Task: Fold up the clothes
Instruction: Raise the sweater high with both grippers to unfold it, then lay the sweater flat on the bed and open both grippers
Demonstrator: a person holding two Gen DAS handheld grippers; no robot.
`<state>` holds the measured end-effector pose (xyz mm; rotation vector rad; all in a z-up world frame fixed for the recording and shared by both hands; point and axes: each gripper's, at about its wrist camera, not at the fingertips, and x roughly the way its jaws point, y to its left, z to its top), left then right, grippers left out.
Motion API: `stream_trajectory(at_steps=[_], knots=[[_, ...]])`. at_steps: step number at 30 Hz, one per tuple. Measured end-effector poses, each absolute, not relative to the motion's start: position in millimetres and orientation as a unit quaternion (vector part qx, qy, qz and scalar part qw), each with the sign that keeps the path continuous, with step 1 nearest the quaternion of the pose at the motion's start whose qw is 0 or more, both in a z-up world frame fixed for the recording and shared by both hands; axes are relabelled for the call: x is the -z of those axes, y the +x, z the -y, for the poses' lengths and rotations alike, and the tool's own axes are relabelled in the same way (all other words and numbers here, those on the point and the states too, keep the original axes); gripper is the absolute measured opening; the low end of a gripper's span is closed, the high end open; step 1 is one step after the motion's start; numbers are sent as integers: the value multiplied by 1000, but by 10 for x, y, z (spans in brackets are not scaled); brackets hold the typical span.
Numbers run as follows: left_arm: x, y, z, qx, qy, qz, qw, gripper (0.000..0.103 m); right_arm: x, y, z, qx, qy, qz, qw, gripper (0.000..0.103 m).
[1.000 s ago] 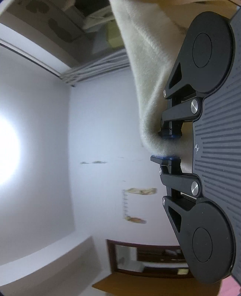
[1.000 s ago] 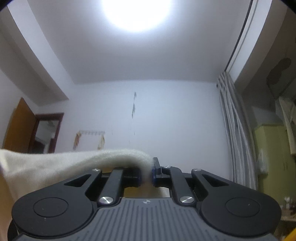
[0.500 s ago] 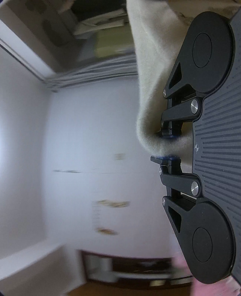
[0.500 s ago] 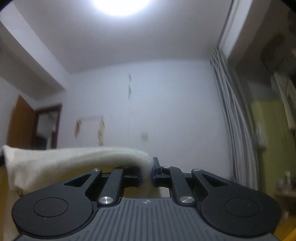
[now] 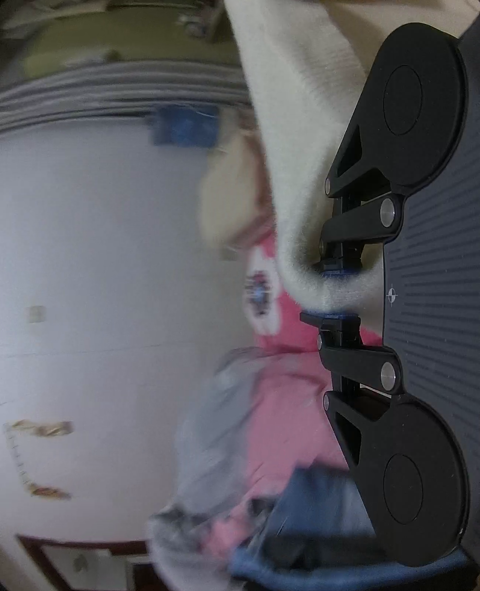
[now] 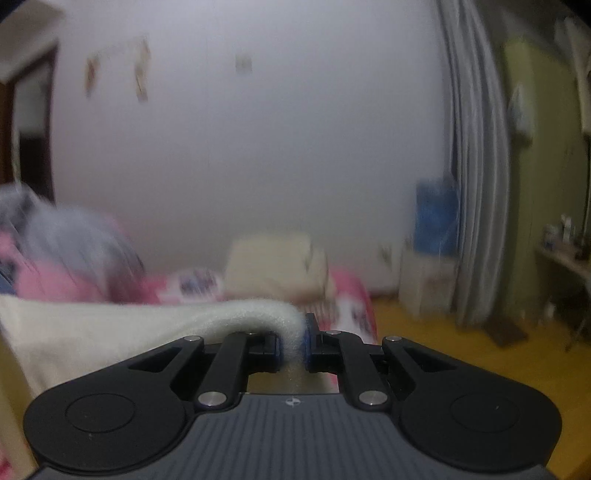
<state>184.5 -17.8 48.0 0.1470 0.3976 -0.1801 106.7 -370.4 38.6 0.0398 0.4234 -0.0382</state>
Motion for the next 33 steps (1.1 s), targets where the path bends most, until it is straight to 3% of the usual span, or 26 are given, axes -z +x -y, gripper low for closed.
stream_trajectory(at_steps=[8,10,12,14,17,20,26,29,33], knots=[[602,2483,489,113,148,-284,941,21,850,2117,3630,23,10,-340,940,13],[765,2537,510,120,174,-290,933,28,1064,2174,3605,15,-7,-361,932,20],[768,2486,496,117,187,-286,933,42,1172,2124,3550,19,-30,-368,929,43],[670,2367,451,119,185,-275,936,50,1112,2045,3570,15,-35,-368,929,53],[468,2086,397,143,179,-246,942,57,841,1761,3683,5,-17,-362,932,60],[446,1868,469,203,199,-240,928,57,655,1481,3677,-30,-2,-348,937,57],[855,2004,827,270,253,-300,879,50,959,1688,3187,-125,-29,-398,908,26],[873,2158,908,262,258,-305,878,45,1234,2032,3063,-126,-32,-438,890,23],[692,2368,921,242,244,-273,898,43,1097,2401,3123,-143,9,-403,904,16]])
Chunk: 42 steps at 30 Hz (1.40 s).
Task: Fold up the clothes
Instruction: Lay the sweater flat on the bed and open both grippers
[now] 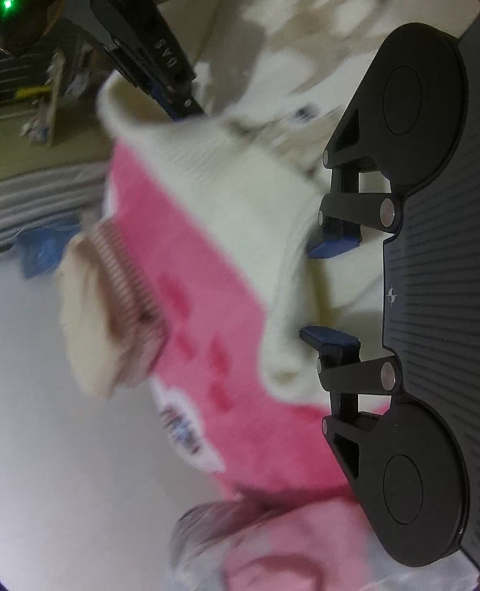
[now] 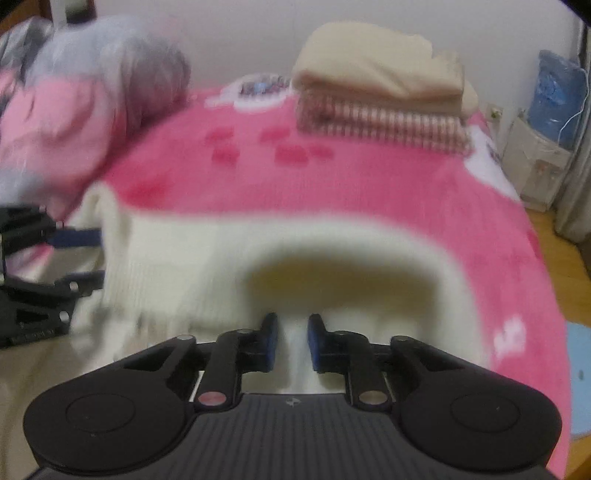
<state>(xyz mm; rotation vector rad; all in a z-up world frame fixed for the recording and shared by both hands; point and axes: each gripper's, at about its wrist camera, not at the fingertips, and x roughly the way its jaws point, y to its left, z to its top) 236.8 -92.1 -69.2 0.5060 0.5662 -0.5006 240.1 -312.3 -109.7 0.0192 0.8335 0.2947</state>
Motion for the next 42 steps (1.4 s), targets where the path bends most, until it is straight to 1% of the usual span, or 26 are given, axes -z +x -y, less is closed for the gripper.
stream_trajectory(at_steps=[2,4,5,9,12,14,16,17,18,23,27,30,34,36,39,42], knots=[[658,2550,905,227,215,-273,909,43,1061,2620,3184,-140,46,-393,907,15],[642,2758,852,214,165,-284,920,42,1067,2843,3256,-137,88,-390,907,14],[634,2862,826,207,140,-289,924,41,1108,2942,3304,-133,110,-388,906,14],[656,3113,615,201,-6,-328,923,41,1390,3177,3611,-105,263,-391,876,14],[691,3199,415,202,-124,-350,907,41,1598,3181,3879,-86,392,-383,832,14],[659,3219,289,200,-178,-357,895,42,1669,3124,4039,-77,459,-370,804,15],[600,3215,173,194,-218,-357,888,46,1644,2999,4194,-73,504,-348,787,16],[537,3186,128,186,-221,-350,891,53,1610,2929,4271,-72,518,-338,783,16],[474,3157,83,179,-224,-343,895,54,1563,2847,4349,-70,526,-330,780,16],[81,2868,-99,170,-212,-326,905,54,1260,2340,4728,-68,550,-299,777,16],[-272,2393,-127,179,-143,-330,916,54,926,1773,4897,-84,559,-277,777,16],[-549,1876,-195,187,-78,-338,919,54,609,1279,4949,-113,562,-254,779,17],[-802,1130,-381,209,-23,-350,913,59,133,595,4777,-187,545,-226,785,17],[-807,801,-480,225,-17,-369,902,65,-43,263,4623,-228,539,-216,782,17],[-618,349,-562,237,-8,-392,889,68,-172,-155,4383,-260,511,-225,788,17],[-263,39,-560,238,12,-412,879,68,-100,-459,4187,-237,483,-250,805,19]])
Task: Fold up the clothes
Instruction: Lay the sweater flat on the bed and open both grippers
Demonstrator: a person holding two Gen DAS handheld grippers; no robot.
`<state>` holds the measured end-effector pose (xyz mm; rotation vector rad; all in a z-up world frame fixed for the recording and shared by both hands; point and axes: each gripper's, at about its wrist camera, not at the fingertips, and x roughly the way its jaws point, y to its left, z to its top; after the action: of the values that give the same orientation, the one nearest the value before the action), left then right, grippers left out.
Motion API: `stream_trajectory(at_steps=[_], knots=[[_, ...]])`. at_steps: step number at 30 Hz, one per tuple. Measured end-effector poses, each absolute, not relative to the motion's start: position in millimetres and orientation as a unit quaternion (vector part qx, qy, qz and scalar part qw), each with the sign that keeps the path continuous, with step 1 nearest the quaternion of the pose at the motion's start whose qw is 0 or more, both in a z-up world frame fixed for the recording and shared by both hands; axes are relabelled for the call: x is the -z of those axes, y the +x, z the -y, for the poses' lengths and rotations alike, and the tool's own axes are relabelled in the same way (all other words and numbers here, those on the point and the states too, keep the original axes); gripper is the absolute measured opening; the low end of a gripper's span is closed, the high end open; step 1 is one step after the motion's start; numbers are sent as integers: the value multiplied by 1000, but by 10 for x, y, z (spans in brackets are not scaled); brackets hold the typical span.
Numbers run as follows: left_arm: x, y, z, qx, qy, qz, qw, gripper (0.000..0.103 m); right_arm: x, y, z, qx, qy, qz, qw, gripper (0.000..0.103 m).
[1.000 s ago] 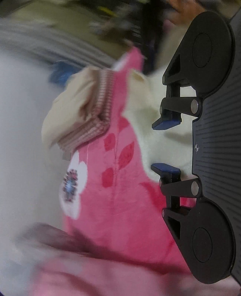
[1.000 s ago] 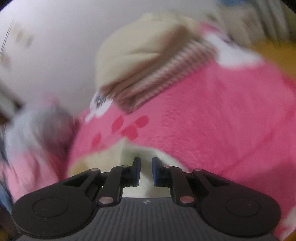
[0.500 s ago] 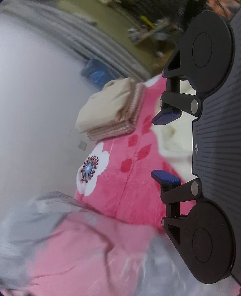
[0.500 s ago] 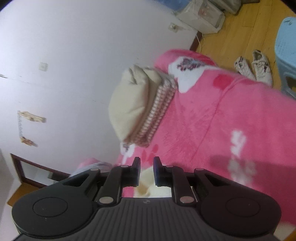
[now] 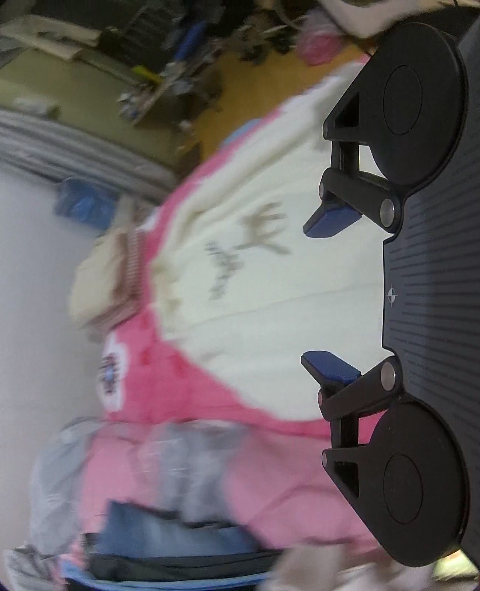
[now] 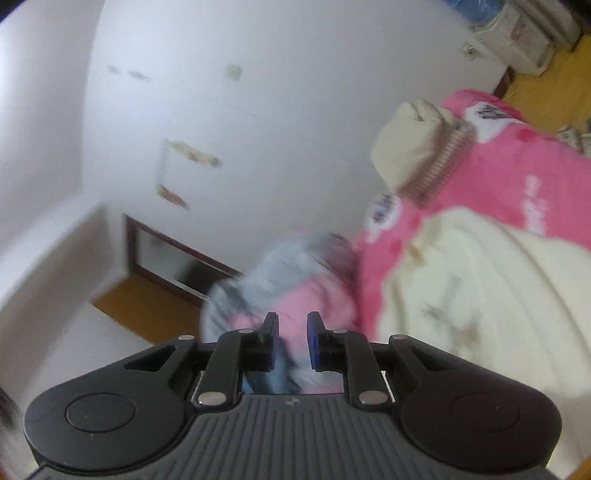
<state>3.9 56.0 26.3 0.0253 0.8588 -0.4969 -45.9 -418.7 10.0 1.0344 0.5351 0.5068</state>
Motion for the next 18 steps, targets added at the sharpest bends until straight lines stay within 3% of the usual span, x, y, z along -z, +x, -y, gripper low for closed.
stream_trajectory(at_steps=[5,10,14,16,17,18], knots=[[380,-190,-389,198,42,-452,869,68,268,-648,3823,-190,475,-314,800,20],[699,-288,-217,200,56,-474,856,68,372,-604,3207,-131,321,-370,862,20],[858,-350,-116,206,85,-472,853,67,542,-502,2601,-92,124,-405,901,20],[917,-353,-136,202,84,-470,855,60,680,-463,2339,-87,43,-422,901,24],[932,-346,-172,200,79,-470,856,48,755,-469,2255,-82,15,-431,899,30],[936,-343,-224,200,68,-471,857,43,819,-478,2197,-74,-2,-439,896,37]])
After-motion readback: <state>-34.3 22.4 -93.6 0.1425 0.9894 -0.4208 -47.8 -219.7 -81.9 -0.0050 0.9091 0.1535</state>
